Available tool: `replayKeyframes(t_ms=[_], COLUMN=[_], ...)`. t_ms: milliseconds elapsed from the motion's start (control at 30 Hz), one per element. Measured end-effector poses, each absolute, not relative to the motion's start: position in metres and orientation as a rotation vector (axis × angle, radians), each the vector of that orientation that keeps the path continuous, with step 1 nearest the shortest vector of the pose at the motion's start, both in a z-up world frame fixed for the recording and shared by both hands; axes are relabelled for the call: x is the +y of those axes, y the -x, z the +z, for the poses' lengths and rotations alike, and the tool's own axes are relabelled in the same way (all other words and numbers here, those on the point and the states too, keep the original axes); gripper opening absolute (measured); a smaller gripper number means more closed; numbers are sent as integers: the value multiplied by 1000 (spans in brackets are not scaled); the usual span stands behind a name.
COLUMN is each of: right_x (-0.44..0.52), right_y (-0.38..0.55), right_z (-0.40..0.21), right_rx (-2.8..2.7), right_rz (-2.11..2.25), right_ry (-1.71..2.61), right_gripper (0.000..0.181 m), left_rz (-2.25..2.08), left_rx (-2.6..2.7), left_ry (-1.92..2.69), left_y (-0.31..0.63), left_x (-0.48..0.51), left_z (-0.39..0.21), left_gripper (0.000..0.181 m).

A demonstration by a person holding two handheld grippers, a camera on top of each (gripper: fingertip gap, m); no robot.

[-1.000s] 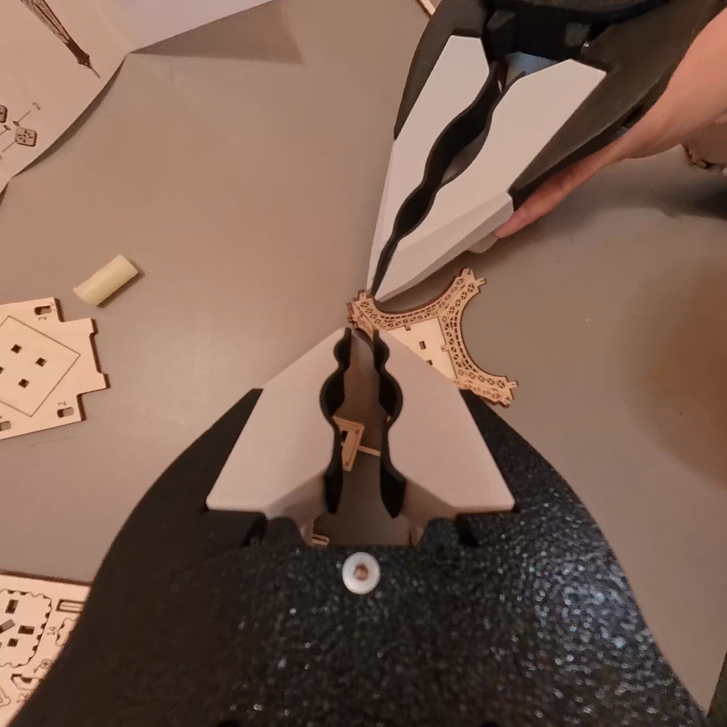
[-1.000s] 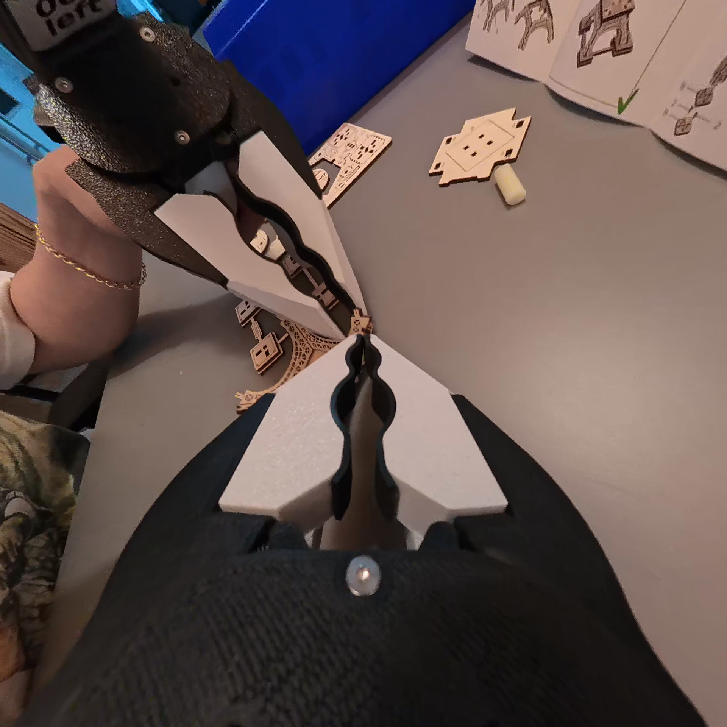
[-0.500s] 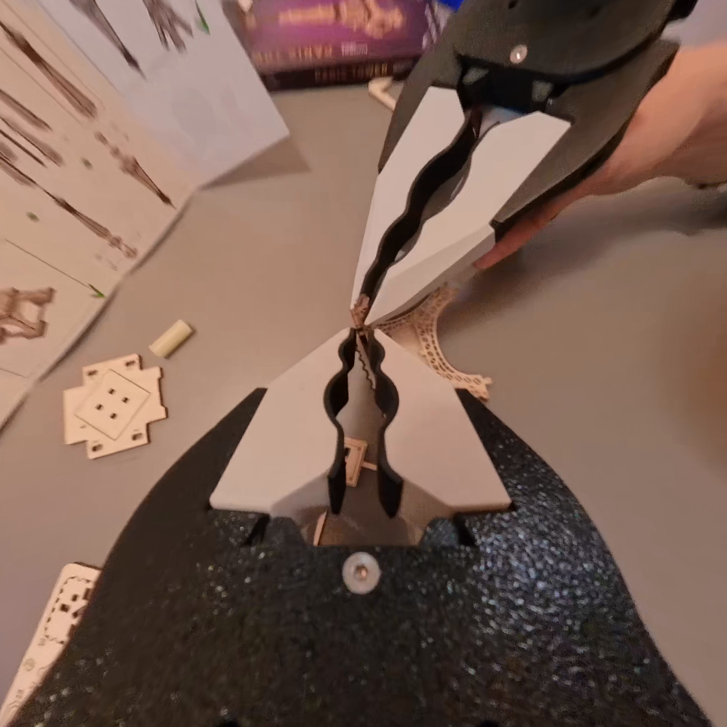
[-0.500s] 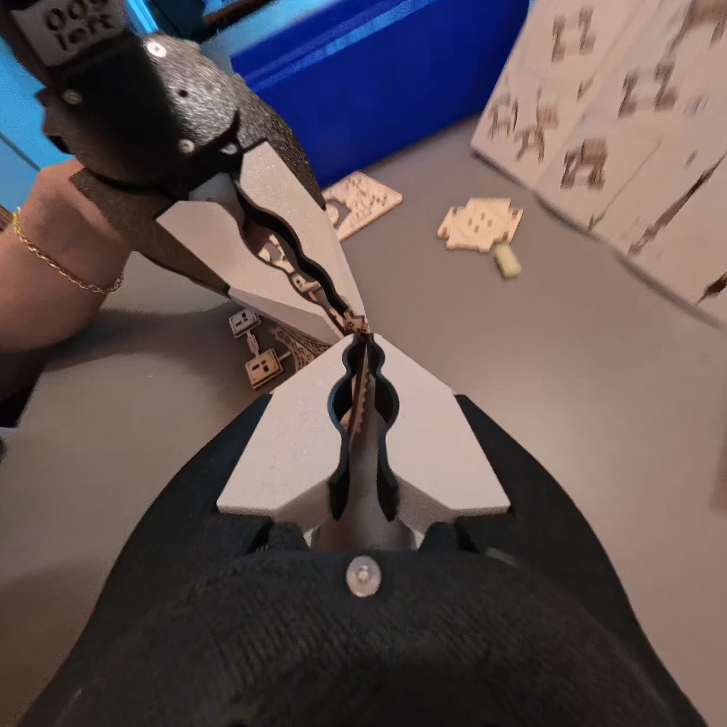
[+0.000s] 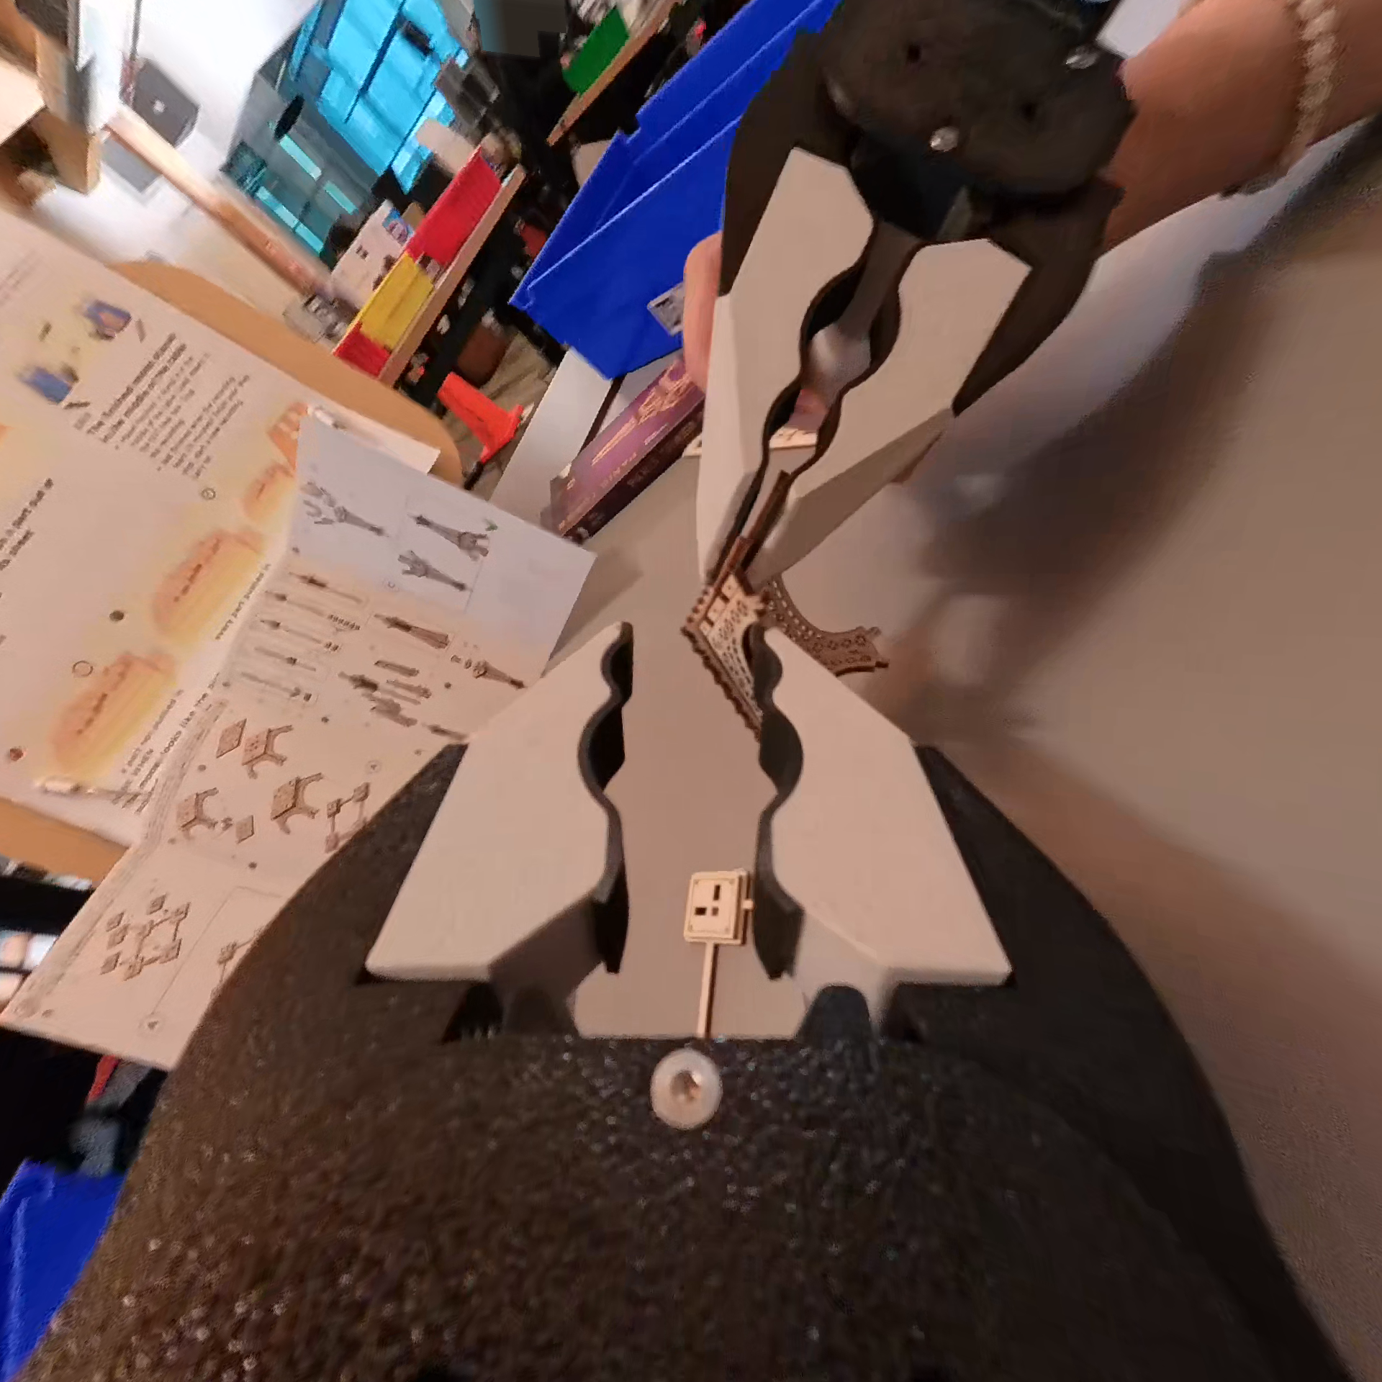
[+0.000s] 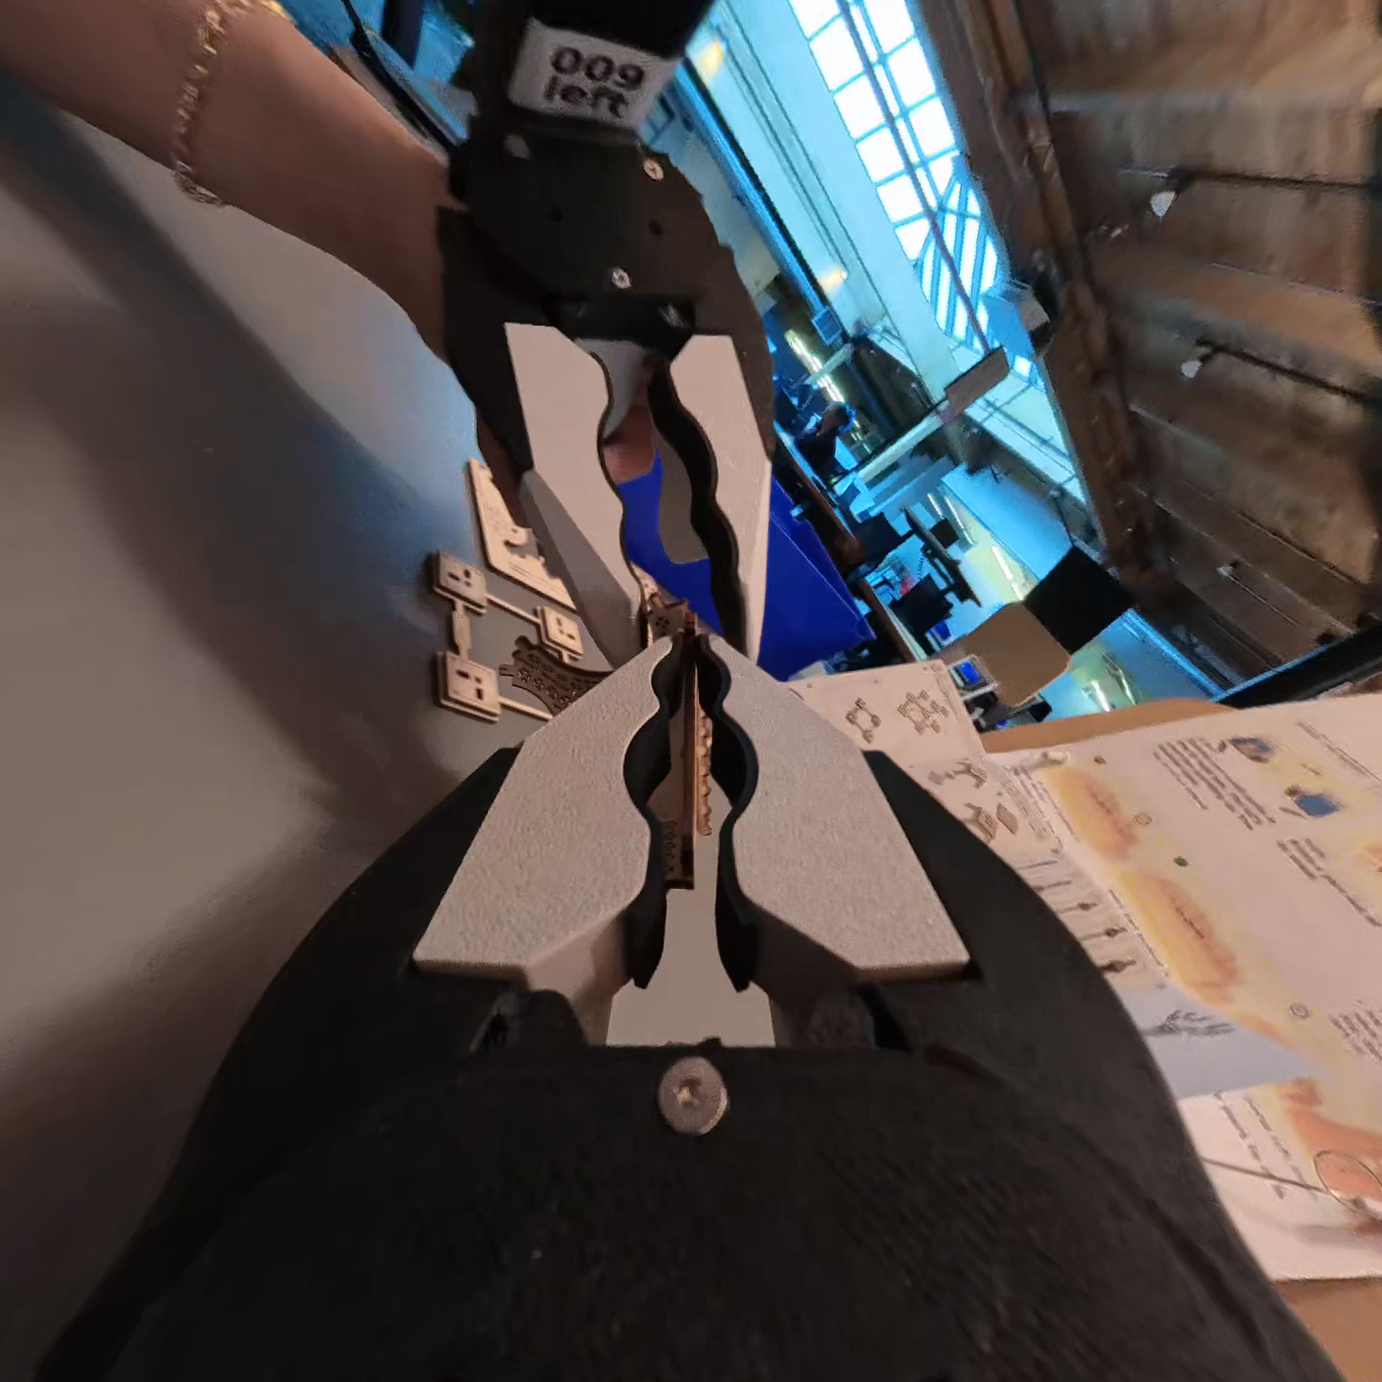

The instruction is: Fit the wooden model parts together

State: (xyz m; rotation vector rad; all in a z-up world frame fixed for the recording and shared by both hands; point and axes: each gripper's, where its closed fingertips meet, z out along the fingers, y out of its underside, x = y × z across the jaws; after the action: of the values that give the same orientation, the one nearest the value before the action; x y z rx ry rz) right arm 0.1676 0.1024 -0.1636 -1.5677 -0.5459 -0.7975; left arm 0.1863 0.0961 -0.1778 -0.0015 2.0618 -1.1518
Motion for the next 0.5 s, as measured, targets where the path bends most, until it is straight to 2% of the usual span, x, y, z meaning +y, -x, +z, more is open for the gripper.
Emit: replayKeyframes(t_ms=[167,500], right_x=[97,80], right_y=[-139,-118], right_z=[-156,-118], right_rx=[-558,-414], right_rz=[-595,-171], right_ry=[1511,1298], right_gripper=[0,1], left_rz=[-1310,-1534], left_rx=[2104,2251], left_ry=[-144,-264], left_y=[-159,-126], left_x=[89,71], left_z=[-168,-144], left_gripper=[36,25])
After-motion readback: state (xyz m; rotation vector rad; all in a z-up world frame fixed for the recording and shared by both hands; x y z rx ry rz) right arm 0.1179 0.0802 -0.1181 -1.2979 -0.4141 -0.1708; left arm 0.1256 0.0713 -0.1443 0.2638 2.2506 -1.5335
